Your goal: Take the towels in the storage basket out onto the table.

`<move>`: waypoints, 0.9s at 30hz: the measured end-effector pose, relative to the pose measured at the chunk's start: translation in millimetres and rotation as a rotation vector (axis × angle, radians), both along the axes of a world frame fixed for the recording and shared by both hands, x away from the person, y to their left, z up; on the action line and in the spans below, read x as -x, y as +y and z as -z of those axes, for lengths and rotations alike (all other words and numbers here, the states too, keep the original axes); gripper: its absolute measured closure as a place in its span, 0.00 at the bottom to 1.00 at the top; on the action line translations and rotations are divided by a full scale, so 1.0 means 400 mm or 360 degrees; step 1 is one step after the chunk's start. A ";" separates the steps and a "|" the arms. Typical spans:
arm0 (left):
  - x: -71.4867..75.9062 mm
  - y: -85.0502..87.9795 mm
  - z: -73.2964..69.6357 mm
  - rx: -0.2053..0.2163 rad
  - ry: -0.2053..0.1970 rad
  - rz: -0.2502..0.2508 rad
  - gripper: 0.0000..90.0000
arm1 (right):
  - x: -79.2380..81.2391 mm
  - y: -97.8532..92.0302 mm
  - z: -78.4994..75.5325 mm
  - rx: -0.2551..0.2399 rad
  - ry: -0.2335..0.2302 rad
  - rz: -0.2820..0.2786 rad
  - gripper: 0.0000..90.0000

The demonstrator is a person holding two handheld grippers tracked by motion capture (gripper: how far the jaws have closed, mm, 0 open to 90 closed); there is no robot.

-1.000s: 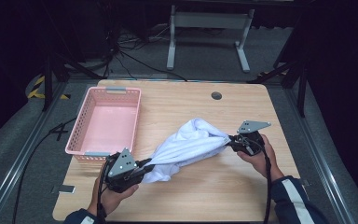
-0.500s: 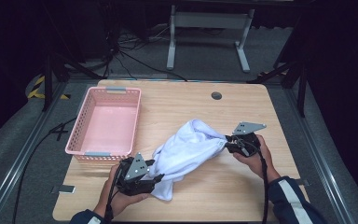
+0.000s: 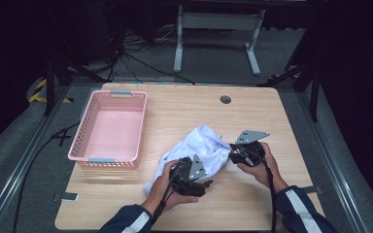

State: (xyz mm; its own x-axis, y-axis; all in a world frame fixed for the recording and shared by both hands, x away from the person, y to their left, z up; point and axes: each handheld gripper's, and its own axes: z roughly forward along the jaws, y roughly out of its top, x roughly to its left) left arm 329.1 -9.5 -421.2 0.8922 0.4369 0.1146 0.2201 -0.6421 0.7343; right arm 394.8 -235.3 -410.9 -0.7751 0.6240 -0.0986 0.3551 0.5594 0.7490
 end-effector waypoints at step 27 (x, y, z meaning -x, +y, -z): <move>0.011 0.235 -0.123 0.0287 -0.0084 -0.0244 0.94 | -0.038 -0.014 0.055 0.0045 0.0115 0.0030 0.31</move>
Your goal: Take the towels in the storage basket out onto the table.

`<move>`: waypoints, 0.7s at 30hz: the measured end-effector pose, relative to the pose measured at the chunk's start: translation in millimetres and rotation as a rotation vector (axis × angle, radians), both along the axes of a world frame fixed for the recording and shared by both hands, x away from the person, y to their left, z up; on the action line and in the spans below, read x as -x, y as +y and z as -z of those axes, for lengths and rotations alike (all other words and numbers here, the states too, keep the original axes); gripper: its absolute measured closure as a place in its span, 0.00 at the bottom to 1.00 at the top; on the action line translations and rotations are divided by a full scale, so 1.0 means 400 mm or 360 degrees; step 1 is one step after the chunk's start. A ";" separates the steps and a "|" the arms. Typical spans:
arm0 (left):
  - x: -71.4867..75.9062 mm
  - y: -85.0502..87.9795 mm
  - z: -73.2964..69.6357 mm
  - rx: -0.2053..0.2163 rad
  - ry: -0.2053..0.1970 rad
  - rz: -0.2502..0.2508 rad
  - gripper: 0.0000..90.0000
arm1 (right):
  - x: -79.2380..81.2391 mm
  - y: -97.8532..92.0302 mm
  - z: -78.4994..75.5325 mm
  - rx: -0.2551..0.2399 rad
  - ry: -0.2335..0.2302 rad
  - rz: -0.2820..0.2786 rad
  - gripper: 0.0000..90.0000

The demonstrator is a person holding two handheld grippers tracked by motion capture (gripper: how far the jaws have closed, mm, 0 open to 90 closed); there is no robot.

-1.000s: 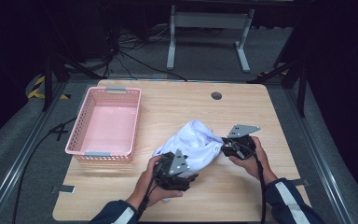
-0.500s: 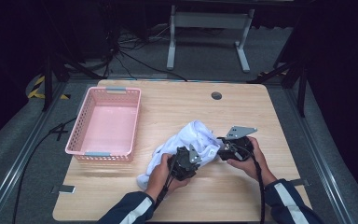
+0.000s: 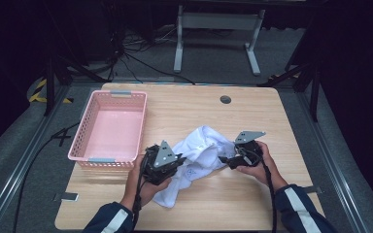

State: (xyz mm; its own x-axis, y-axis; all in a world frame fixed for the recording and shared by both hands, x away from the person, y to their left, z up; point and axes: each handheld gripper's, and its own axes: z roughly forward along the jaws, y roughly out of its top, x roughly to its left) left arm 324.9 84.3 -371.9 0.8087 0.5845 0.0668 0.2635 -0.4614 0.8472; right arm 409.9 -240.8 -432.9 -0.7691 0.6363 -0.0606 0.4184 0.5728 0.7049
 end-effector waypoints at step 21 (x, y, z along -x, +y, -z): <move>0.096 0.229 0.049 0.0085 0.0104 -0.0211 0.95 | 0.003 -0.074 -0.090 0.0245 -0.0258 0.0147 0.94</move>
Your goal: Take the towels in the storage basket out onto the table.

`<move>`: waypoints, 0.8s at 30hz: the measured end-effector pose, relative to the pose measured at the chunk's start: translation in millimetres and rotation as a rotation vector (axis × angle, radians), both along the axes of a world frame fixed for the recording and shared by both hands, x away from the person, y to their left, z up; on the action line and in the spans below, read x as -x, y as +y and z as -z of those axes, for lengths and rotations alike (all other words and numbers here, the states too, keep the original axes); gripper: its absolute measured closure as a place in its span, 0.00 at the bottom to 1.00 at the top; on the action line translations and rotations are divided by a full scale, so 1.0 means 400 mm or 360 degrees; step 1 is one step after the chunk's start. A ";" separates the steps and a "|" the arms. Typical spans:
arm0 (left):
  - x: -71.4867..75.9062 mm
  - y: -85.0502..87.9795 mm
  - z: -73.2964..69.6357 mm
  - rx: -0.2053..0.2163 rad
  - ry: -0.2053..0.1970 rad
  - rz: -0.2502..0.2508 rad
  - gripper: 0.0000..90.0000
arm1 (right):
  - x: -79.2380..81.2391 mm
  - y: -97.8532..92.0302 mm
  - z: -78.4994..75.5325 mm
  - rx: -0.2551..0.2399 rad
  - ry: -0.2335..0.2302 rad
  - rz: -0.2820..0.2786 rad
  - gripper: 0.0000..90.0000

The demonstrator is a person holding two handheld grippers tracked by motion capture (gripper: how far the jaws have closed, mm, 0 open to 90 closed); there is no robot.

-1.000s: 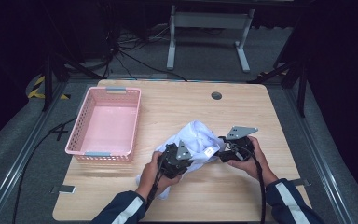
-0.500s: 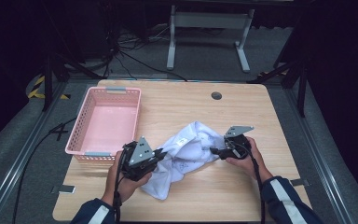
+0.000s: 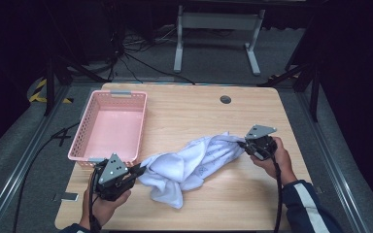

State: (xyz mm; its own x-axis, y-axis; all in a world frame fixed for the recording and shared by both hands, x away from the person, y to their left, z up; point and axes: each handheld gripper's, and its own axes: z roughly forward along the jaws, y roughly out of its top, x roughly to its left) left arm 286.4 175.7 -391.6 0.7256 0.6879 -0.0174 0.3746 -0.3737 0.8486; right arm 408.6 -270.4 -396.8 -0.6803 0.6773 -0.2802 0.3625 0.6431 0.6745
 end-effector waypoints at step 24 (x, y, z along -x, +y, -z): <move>0.052 0.045 0.074 -0.0116 0.0014 -0.0046 0.42 | -0.093 0.441 0.012 0.0059 -0.0027 -0.0335 0.52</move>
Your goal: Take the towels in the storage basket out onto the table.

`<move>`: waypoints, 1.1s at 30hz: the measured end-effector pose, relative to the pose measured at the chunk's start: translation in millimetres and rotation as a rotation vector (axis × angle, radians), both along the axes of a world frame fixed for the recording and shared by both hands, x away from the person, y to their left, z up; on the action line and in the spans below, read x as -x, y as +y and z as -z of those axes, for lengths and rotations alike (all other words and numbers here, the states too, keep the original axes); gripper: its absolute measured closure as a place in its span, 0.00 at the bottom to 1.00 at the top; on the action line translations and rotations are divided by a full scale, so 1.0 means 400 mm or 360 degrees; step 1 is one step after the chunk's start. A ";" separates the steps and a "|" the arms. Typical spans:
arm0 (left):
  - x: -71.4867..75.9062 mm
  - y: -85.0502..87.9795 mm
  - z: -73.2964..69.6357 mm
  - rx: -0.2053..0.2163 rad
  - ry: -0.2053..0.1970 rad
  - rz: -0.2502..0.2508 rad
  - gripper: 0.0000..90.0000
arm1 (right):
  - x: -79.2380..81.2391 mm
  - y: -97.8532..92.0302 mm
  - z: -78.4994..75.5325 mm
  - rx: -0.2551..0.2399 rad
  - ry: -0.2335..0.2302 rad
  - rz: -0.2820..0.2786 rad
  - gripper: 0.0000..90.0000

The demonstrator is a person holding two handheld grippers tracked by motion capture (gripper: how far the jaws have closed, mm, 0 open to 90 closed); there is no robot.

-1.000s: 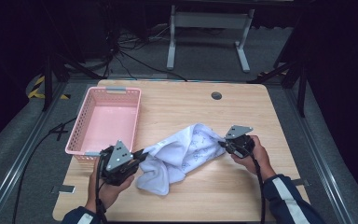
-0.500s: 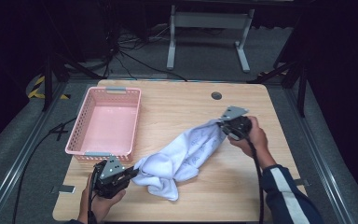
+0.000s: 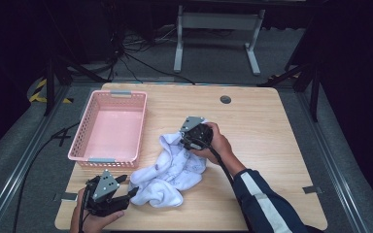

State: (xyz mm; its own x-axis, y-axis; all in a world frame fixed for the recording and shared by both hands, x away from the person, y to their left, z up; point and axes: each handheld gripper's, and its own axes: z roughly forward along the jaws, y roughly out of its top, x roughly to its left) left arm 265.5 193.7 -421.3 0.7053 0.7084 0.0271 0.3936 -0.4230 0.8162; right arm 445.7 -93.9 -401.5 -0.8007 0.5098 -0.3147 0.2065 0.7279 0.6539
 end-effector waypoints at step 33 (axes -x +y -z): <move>-0.097 -0.173 0.061 -0.0173 0.0131 0.0364 0.78 | 0.015 -0.202 0.137 -0.0543 0.0504 0.0247 0.41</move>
State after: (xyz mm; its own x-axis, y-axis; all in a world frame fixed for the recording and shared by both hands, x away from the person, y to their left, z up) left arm 304.3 124.5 -445.7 0.8497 0.5264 0.0301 0.3408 -0.5919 0.7304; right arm 439.6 -174.6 -456.3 -0.7365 0.6622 0.1377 0.5228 0.4282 0.7371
